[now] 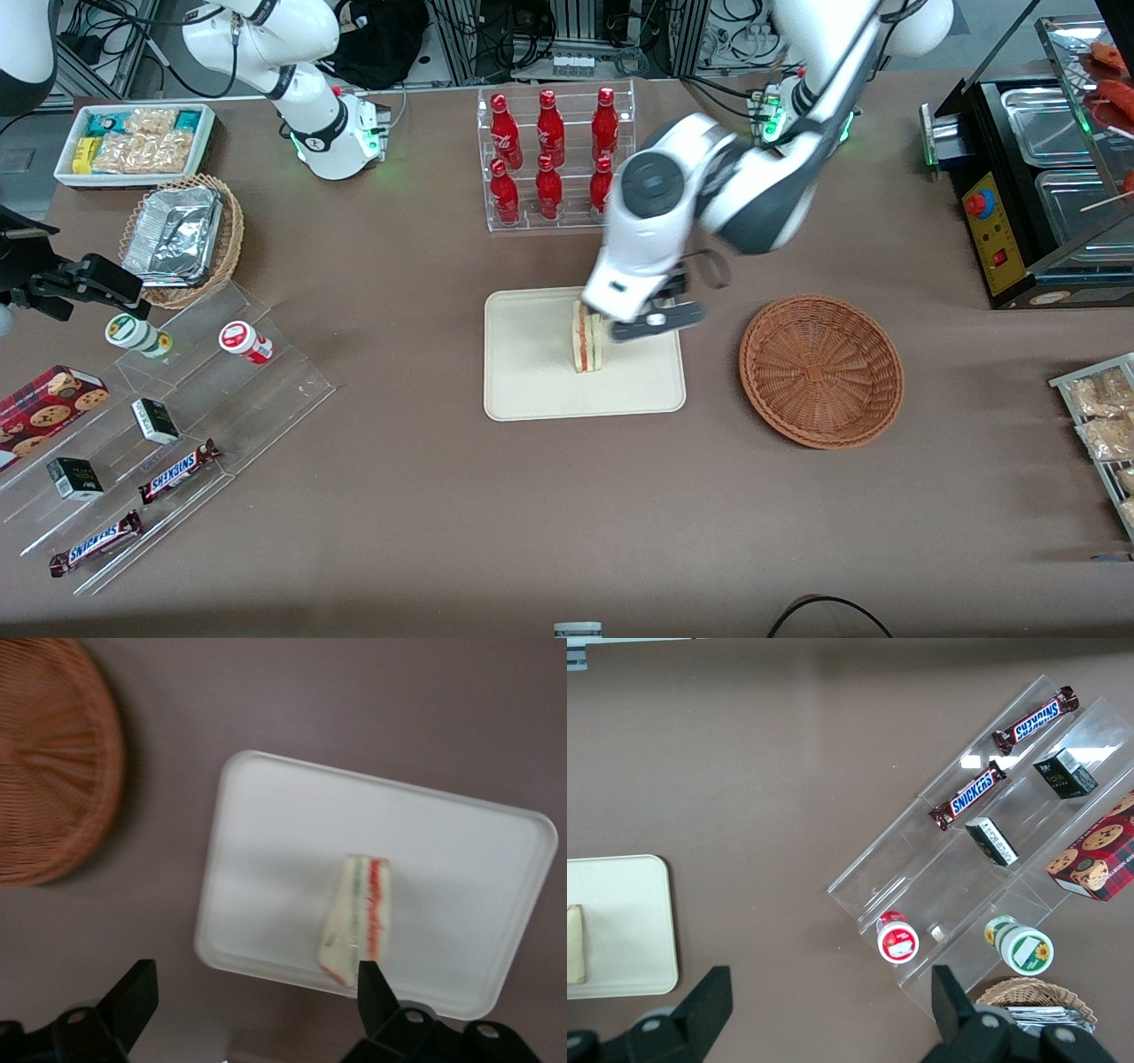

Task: Place sandwich from basket to tray

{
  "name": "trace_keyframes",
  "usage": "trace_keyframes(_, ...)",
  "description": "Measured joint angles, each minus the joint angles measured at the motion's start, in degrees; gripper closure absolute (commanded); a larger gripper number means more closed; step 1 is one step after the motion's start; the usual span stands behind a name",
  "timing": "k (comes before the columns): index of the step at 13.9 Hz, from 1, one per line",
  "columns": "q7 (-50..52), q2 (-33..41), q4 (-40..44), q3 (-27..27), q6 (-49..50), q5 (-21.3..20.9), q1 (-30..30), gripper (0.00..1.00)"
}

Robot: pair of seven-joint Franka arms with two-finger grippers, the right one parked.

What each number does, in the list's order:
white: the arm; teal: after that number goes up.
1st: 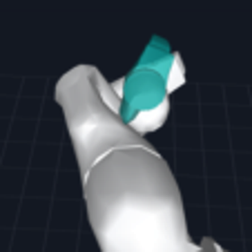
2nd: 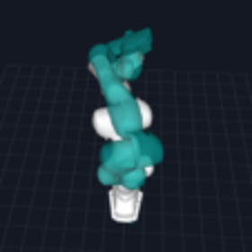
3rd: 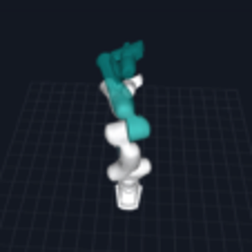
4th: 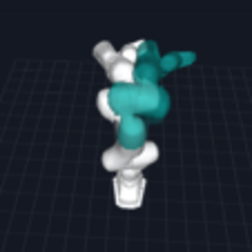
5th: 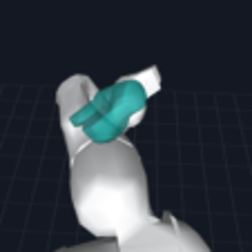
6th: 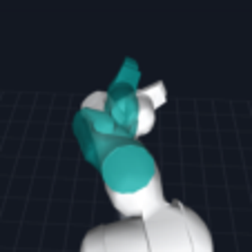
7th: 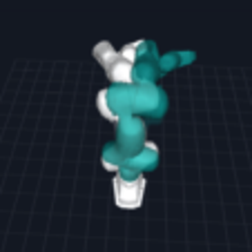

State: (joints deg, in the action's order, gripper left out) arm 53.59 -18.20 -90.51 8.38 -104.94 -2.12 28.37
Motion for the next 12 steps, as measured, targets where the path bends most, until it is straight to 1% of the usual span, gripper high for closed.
trace_keyframes(2,-2.4,4.2,-0.1,-0.2,4.1,0.0,-4.7,0.01)
trace_keyframes(5,-7.3,8.0,-0.3,-0.3,8.7,0.0,-10.4,0.01)
trace_keyframes(8,-15.3,11.5,-0.3,-0.4,13.9,0.0,-16.2,0.01)
trace_keyframes(12,-27.3,16.7,-0.4,-0.4,22.1,-0.1,-21.6,0.01)
